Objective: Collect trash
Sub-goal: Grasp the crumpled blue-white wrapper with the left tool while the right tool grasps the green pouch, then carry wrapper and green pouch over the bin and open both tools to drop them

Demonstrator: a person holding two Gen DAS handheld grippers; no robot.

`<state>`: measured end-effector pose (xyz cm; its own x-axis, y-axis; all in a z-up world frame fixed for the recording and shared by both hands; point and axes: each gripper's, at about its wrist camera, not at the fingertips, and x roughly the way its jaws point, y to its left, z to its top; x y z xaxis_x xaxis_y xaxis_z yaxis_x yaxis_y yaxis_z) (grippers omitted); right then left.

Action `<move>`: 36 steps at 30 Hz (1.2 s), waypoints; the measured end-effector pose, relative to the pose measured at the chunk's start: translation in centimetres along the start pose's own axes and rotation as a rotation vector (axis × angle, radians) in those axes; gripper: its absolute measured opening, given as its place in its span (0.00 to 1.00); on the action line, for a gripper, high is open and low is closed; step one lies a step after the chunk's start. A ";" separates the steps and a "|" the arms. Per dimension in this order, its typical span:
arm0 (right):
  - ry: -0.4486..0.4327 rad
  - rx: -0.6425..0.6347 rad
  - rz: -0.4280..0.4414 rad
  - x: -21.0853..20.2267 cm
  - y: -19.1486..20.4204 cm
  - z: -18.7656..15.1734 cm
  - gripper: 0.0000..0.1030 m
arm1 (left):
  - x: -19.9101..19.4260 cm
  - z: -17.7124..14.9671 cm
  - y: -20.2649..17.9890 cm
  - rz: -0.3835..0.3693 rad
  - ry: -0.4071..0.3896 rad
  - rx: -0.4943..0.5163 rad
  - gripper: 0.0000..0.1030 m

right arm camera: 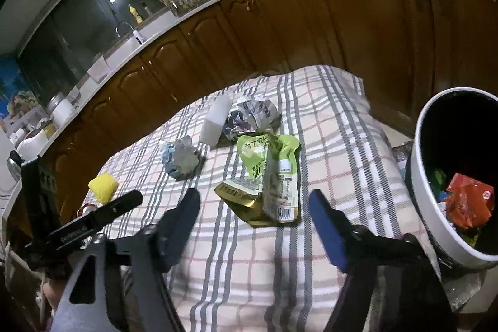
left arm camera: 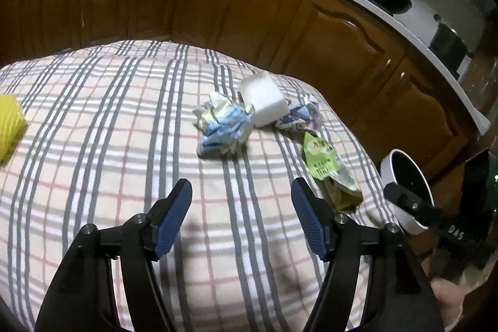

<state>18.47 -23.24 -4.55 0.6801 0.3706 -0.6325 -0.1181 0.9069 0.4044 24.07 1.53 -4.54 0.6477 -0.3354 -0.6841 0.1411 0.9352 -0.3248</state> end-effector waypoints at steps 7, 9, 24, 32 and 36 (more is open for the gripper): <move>0.029 -0.009 -0.014 2.0 -0.2 0.9 0.44 | 2.3 2.1 -0.1 0.037 0.012 0.036 0.74; 0.030 -0.006 -0.019 2.5 -0.5 1.6 0.42 | 3.0 2.6 -0.1 0.050 0.015 0.046 0.75; 0.131 -0.025 -0.016 7.1 -0.6 1.6 0.10 | 7.9 4.0 0.5 0.068 0.051 0.076 0.32; 0.076 -0.046 -0.016 4.3 0.0 0.6 0.04 | 3.7 1.8 -0.8 0.014 0.021 0.095 0.30; 0.053 -0.051 -0.011 2.5 0.1 0.0 0.04 | 2.0 0.3 -2.2 -0.024 0.021 0.109 0.30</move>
<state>20.17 -22.20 -6.06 0.6428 0.3693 -0.6711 -0.1486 0.9196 0.3637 25.29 -1.19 -4.95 0.6274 -0.3592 -0.6909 0.2381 0.9332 -0.2690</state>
